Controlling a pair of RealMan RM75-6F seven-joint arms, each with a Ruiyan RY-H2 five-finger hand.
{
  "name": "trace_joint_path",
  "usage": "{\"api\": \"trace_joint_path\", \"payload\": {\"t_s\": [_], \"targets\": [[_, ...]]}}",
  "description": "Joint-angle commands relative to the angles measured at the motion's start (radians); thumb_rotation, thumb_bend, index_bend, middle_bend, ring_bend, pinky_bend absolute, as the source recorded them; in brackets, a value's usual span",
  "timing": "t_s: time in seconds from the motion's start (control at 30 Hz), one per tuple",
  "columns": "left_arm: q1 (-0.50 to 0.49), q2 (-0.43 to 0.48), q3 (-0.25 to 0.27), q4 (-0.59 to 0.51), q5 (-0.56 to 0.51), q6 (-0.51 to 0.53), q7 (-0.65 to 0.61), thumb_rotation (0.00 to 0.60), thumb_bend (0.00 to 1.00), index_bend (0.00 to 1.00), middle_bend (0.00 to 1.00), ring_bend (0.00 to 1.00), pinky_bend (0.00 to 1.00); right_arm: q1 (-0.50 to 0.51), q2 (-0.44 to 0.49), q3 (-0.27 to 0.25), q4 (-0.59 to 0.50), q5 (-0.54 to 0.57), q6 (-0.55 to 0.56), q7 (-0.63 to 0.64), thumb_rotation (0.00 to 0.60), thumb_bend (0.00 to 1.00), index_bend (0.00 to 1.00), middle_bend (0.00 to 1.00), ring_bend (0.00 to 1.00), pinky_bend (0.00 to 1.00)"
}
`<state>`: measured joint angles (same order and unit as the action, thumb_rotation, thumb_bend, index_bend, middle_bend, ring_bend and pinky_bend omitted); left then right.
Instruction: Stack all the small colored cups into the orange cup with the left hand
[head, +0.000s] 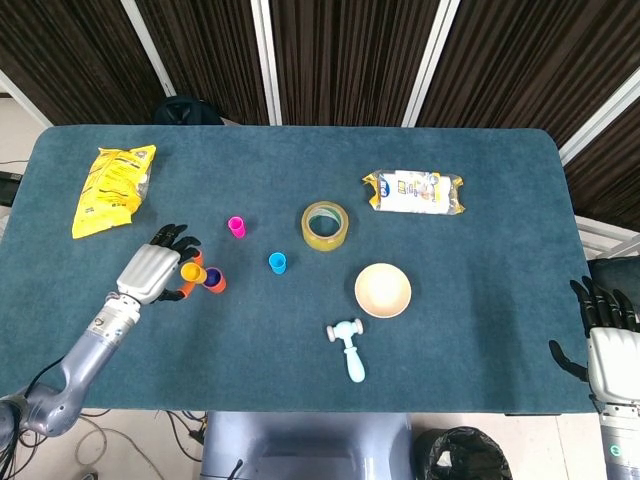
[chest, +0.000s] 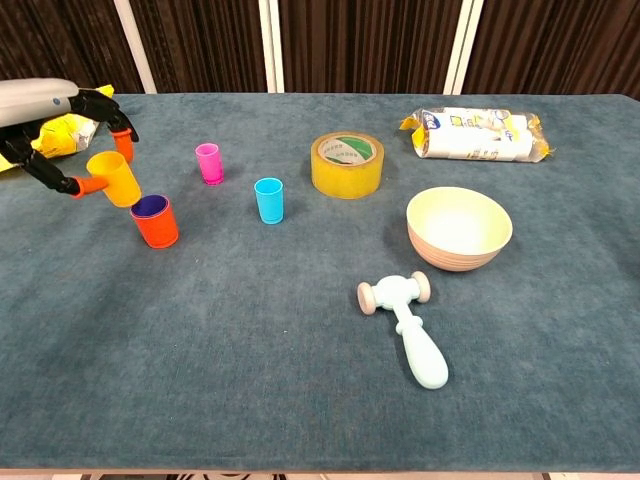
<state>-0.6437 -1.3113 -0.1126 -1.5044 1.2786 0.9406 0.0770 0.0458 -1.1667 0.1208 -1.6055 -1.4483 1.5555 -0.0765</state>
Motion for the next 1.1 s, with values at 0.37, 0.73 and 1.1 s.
{"api": "trace_joint_path", "payload": {"t_s": [0.37,0.73,1.1], "targets": [[-0.016,-0.051,-0.002,0.058,0.038,-0.004,-0.051,0.600,0.36,0.41,0.21,0.00,0.00,0.001,-0.001,0.000,0.004,0.003,-0.006,0.003,0.600,0.32,0.09,0.08,0.13,0.08],[-0.028,-0.063,0.006,0.078,0.039,-0.030,-0.053,0.600,0.33,0.32,0.20,0.00,0.00,0.002,-0.002,0.000,0.005,0.006,-0.010,0.001,0.600,0.32,0.09,0.08,0.13,0.08],[-0.040,-0.047,-0.007,0.051,0.005,-0.047,-0.020,0.600,0.27,0.16,0.18,0.00,0.00,0.001,0.001,0.001,0.002,0.009,-0.011,0.006,0.600,0.32,0.09,0.08,0.13,0.08]]}}
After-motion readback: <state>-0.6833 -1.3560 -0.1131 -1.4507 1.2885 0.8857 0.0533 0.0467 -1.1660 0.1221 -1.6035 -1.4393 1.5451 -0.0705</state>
